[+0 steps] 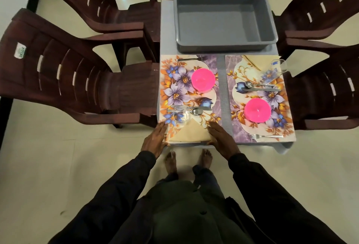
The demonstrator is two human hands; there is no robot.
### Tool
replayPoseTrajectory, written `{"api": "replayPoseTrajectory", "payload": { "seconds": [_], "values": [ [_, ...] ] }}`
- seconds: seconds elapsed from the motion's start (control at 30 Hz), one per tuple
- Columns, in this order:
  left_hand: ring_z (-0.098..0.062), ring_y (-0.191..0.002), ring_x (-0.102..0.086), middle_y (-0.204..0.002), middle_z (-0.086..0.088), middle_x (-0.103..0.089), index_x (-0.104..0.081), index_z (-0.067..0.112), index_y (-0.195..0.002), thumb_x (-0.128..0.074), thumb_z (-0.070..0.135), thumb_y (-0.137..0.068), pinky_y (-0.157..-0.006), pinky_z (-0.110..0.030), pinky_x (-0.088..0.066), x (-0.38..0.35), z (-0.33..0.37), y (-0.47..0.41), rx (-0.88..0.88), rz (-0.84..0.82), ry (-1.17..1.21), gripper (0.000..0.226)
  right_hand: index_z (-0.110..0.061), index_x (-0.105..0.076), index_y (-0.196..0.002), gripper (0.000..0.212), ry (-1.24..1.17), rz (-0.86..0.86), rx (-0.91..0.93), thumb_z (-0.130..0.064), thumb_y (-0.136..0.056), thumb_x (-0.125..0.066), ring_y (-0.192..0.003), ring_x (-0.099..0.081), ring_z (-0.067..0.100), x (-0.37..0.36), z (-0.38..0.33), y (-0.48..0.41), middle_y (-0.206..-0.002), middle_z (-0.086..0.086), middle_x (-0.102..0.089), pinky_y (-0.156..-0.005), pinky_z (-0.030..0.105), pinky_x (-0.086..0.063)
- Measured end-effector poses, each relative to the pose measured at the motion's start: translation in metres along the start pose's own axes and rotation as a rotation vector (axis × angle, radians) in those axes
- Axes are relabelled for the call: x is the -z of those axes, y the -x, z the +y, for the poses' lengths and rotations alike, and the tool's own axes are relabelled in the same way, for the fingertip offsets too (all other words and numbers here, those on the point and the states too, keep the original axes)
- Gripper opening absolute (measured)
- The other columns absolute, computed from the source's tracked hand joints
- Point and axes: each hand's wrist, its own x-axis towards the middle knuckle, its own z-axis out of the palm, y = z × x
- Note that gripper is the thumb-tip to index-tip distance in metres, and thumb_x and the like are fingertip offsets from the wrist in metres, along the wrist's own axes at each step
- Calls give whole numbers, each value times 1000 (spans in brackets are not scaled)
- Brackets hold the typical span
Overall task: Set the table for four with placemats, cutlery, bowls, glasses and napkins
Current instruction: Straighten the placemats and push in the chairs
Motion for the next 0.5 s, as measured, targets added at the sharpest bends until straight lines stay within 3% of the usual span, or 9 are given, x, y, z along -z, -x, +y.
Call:
{"api": "replayPoseTrajectory", "payload": {
  "seconds": [0.13, 0.3, 0.4, 0.5],
  "values": [
    [-35, -141, -47, -162, -12, -37, -35, 10, -157, -86, 13, -79, -95, -48, -58, -4, -2, 2, 4, 19, 27, 93, -7, -53, -143, 66, -13, 1, 11, -13, -84, -81, -149, -34, 29, 0, 5, -1, -159, 12, -39, -115, 44, -40],
    [-26, -149, -36, -164, -4, -33, -31, 19, -159, -83, 24, -84, -108, -45, -49, 7, 6, 2, 36, 36, 86, 91, -15, -46, -148, 81, -55, -28, -36, -41, -81, -83, -150, -32, 26, 0, -1, -5, -161, 8, -36, -114, 42, -37],
    [-24, -145, -40, -163, 0, -35, -32, 23, -157, -81, 26, -86, -108, -43, -47, 20, 14, -2, 79, 63, 177, 86, -12, -53, -141, 69, -103, 40, -55, -49, -87, -75, -141, -43, 26, -3, -9, -8, -153, 11, -48, -108, 41, -44],
    [-21, -142, -43, -160, 1, -40, -36, 25, -154, -81, 22, -86, -109, -38, -44, 33, 22, -12, 73, 87, 254, 82, -7, -62, -128, 43, -96, 197, -66, -30, -93, -73, -125, -58, 29, -2, -16, -14, -135, 14, -62, -101, 43, -54]
  ]
}}
